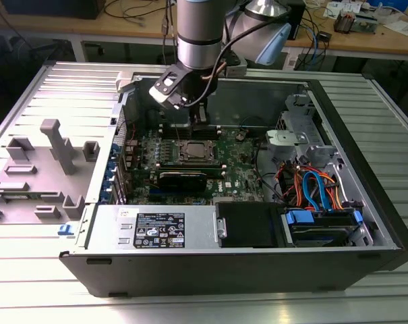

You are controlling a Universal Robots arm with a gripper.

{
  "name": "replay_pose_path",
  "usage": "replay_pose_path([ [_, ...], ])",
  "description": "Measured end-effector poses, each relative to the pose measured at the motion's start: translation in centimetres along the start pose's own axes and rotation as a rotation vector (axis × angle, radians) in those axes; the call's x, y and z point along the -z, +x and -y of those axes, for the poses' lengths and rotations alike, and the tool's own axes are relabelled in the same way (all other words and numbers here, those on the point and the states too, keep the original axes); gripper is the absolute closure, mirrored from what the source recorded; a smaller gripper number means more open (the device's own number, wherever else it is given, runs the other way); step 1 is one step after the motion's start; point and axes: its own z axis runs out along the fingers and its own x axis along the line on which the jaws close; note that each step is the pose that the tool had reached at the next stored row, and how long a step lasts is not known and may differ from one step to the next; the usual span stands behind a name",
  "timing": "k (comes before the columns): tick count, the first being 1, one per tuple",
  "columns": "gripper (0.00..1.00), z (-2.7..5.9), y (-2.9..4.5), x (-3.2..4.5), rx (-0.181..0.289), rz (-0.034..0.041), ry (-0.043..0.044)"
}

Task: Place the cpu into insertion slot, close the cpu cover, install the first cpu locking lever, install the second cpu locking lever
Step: 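Install the first cpu locking lever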

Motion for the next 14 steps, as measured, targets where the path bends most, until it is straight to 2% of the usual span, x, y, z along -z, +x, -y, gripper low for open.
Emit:
replay_pose_path([
  [1,0.89,0.0,0.0,0.0,0.074,-0.0006,-0.0001],
  [2,0.89,0.0,0.0,-0.01,0.123,-0.0011,-0.0002],
  [10,0.89,0.0,0.0,-0.01,0.277,-0.0026,-0.0003],
  [11,0.89,0.0,0.0,-0.01,0.313,-0.0029,-0.0004],
  [14,0.89,0.0,0.0,-0.03,0.381,-0.0036,-0.0005],
])
